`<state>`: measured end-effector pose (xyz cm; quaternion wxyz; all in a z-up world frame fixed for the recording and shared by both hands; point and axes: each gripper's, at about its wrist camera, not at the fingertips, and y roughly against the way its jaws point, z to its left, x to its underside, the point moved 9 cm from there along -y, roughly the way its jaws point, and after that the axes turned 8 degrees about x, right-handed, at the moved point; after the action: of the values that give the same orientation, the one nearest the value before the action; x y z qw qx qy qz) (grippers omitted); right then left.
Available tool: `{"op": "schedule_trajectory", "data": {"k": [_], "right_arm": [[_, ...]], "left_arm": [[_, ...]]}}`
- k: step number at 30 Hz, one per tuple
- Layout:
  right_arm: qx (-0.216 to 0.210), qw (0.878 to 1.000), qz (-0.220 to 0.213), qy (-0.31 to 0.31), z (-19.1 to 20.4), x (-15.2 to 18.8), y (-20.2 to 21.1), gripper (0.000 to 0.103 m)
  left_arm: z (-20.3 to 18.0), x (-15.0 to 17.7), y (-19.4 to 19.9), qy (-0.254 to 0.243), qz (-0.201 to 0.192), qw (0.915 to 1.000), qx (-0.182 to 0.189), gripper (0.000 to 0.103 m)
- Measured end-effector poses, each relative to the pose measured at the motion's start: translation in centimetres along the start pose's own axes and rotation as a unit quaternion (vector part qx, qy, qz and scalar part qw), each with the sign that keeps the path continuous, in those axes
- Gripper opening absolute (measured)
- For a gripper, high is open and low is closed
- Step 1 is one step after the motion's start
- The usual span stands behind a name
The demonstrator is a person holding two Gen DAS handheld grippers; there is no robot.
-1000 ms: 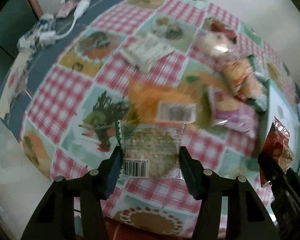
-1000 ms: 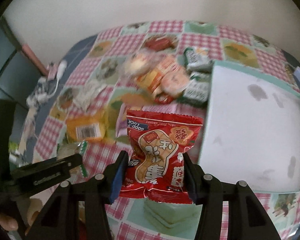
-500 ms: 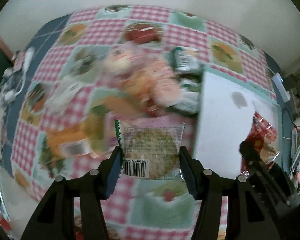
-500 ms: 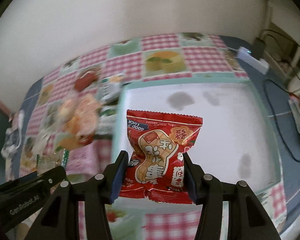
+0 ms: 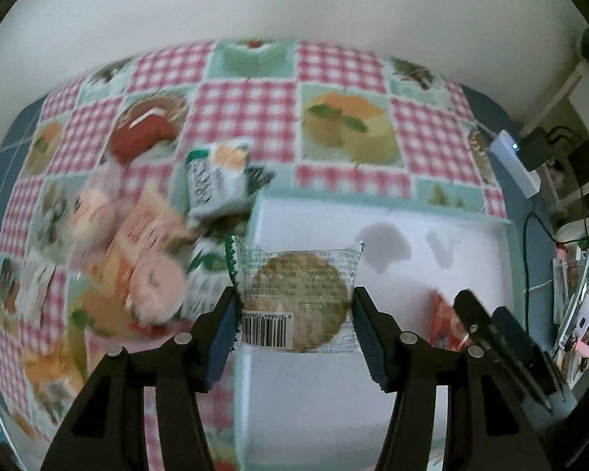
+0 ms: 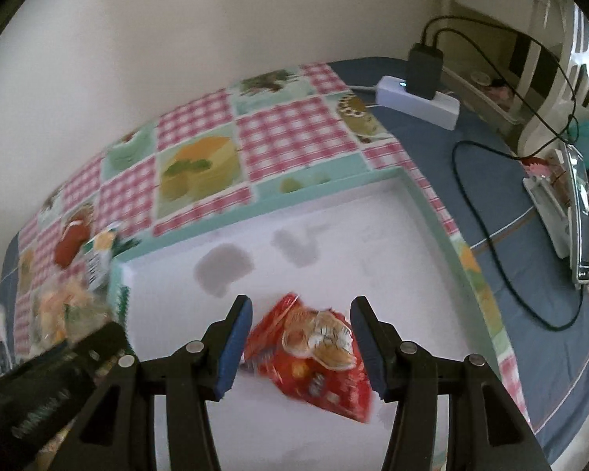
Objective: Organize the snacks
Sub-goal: 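Carry both packs into the white tray and open both grippers, then move the left gripper to the orange bread bag and grasp it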
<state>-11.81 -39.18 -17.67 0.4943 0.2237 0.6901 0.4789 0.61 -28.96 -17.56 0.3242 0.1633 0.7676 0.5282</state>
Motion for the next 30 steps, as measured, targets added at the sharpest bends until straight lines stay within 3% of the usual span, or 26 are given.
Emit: {"op": "schedule_trajectory", "data": {"k": [5, 8, 10, 14, 19, 20, 26, 30], "right_arm": [[0.013, 1.0, 0.006, 0.001, -0.5, -0.5, -1.2, 0.058], [0.02, 1.0, 0.009, 0.005, -0.4, -0.5, -1.3, 0.069], [0.015, 1.0, 0.008, 0.005, -0.3, -0.5, -1.1, 0.072], [0.002, 1.0, -0.003, 0.006, -0.2, -0.7, 0.0, 0.09], [-0.001, 1.0, -0.019, 0.005, -0.9, -0.3, 1.9, 0.093], [-0.001, 1.0, -0.02, 0.006, -0.9, -0.1, 2.3, 0.103], [-0.005, 0.999, -0.037, 0.018, -1.0, 1.9, 5.1, 0.103], [-0.026, 0.998, -0.049, 0.008, -0.6, 3.0, 6.8, 0.103]], "left_arm": [[-0.6, -0.6, -0.4, -0.019, -0.007, 0.9998, -0.008, 0.071], [-0.1, -0.7, -0.1, -0.011, -0.007, 0.9999, -0.011, 0.084], [0.6, -0.8, 0.3, 0.005, -0.011, 0.9999, -0.005, 0.085], [2.3, -0.5, 1.4, 0.035, -0.014, 0.9993, -0.003, 0.085], [4.7, 1.6, 3.2, 0.1, -0.03, 0.9943, 0.022, 0.096], [5.2, 2.1, 3.4, 0.109, -0.029, 0.9933, 0.025, 0.096], [8.0, 4.6, 5.1, 0.142, -0.051, 0.9886, 0.007, 0.096], [10.0, 6.1, 7.1, 0.131, -0.077, 0.9879, -0.034, 0.098]]}}
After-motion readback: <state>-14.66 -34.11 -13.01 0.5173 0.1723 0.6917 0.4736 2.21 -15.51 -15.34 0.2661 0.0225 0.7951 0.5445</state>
